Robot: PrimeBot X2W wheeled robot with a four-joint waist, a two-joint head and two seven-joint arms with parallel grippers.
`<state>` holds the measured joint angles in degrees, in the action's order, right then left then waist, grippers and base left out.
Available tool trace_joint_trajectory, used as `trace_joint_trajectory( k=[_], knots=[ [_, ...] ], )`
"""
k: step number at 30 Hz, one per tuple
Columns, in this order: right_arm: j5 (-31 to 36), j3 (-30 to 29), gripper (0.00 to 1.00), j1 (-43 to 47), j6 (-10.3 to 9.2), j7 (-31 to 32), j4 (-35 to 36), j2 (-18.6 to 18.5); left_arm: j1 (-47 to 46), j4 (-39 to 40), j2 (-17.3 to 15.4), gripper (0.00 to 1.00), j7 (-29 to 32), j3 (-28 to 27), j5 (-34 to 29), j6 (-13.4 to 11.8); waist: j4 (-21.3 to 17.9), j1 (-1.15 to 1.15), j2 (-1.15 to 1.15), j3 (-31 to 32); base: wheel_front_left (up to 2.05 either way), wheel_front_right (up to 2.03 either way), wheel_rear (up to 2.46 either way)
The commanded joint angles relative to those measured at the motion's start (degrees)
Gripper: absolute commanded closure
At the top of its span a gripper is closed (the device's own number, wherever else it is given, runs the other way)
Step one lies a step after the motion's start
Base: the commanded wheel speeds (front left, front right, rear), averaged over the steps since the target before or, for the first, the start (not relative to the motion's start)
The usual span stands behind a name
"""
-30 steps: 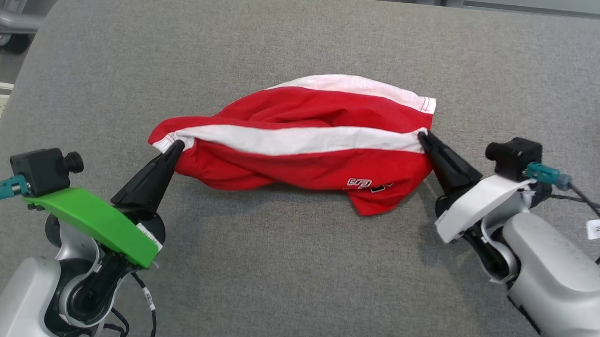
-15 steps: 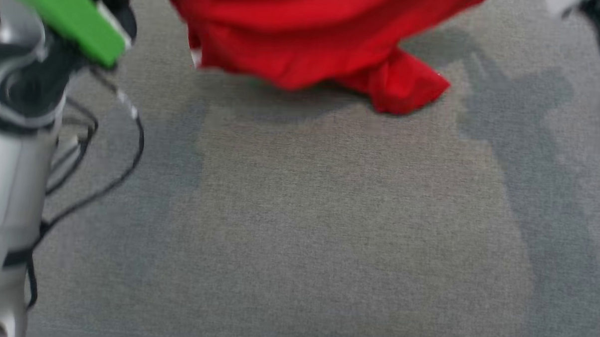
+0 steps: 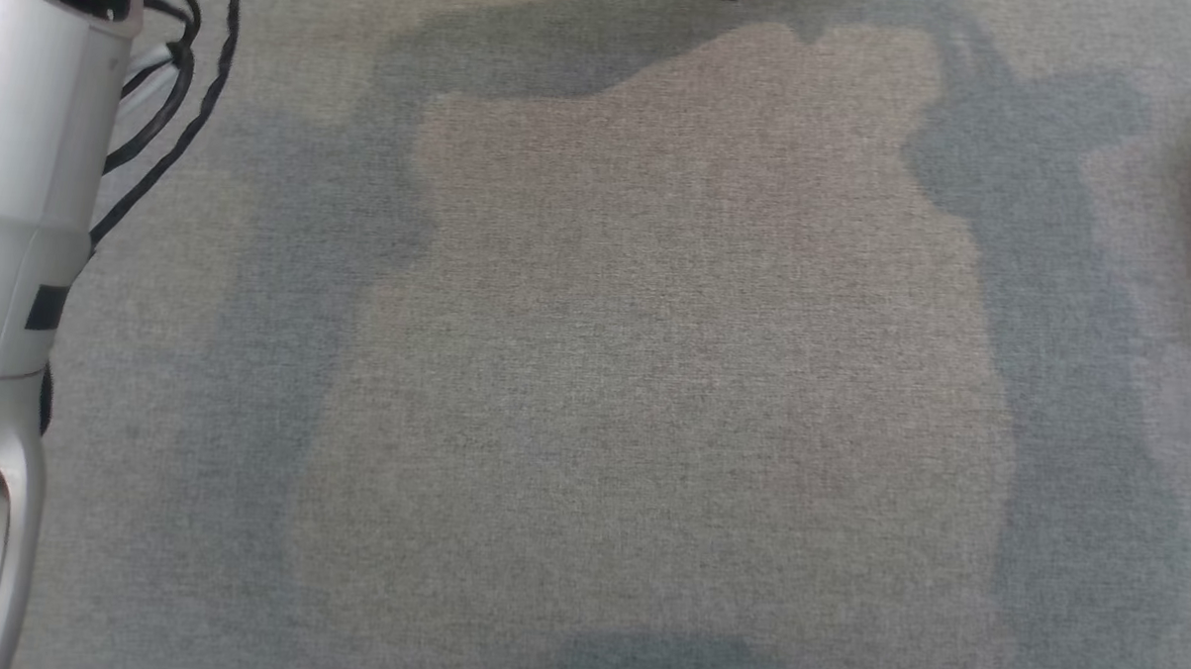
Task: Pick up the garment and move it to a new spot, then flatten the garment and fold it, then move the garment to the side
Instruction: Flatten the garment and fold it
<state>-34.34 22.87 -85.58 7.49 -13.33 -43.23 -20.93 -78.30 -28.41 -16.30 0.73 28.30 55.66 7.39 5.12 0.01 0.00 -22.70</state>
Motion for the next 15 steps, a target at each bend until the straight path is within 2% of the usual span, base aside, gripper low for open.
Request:
trace_joint_trajectory(
  k=[1,8,15],
  knots=[
    [-0.79,0.61,1.0,0.81,0.0,-0.83,-1.7,0.15,-0.39,-2.34,-1.61,1.0,-2.35,1.86,0.44,0.13,-1.35,-0.01,0.0,-0.21,0.0,0.0,0.0],
    [-2.33,2.26,1.0,-1.93,-0.06,-1.56,-6.08,0.18,-5.58,-7.84,-4.87,1.0,-7.47,6.15,3.79,0.03,-3.05,-0.01,0.0,-3.19,0.0,0.0,0.0],
    [-0.93,-1.49,1.0,-8.01,-0.06,-1.86,-10.72,3.19,-12.08,-13.45,-4.03,1.0,-11.28,10.77,3.41,0.04,-3.16,-0.01,0.0,-7.65,0.0,0.0,0.0]
  ],
)
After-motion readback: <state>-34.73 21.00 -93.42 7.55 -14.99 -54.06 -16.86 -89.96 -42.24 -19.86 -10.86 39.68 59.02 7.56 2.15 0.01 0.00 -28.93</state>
